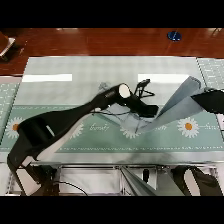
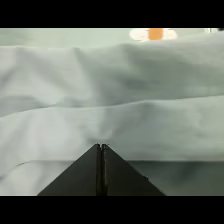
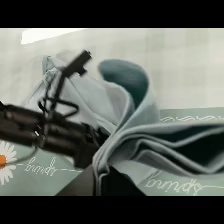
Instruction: Fold the shirts.
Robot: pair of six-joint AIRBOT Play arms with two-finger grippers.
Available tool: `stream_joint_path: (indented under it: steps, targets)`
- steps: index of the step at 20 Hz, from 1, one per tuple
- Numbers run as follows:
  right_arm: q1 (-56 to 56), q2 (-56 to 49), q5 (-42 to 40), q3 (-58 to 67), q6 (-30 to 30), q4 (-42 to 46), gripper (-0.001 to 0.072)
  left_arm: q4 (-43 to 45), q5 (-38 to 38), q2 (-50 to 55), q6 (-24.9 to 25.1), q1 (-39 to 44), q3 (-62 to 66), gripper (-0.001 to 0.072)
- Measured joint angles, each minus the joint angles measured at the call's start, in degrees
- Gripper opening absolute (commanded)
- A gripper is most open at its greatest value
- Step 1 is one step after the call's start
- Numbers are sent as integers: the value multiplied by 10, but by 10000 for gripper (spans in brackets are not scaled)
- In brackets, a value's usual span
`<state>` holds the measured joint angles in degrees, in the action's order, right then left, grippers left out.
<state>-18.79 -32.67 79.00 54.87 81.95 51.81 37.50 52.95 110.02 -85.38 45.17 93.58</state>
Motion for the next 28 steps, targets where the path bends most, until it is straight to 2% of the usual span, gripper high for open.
stream_joint_path:
  steps: [3, 6, 11, 16, 21, 22, 24, 28]
  targets:
    - [45, -21, -17, 0, 3, -10, 20, 55, 37, -65, -9, -100, -42, 17]
    - [132, -81, -75, 4, 13, -19, 20, 100, 45, -183, -6, -212, -140, 17]
    - [297, -280, -189, 80, 17, -35, 21, 137, 24, -430, 21, -369, -365, 18]
    - [407, -513, -225, 230, 23, -38, 21, 143, 14, -603, 33, -440, -541, 18]
    - [441, -667, -228, 349, 35, -68, 21, 138, 9, -653, 36, -454, -612, 18]
    - [444, -686, -227, 365, 37, -73, 56, 137, 7, -655, 37, -455, -618, 18]
    - [447, -711, -227, 386, 41, -93, 421, 136, -2, -660, 37, -456, -626, 18]
    - [446, -734, -162, 404, 20, -146, 413, 135, -15, -663, 37, -457, -631, 18]
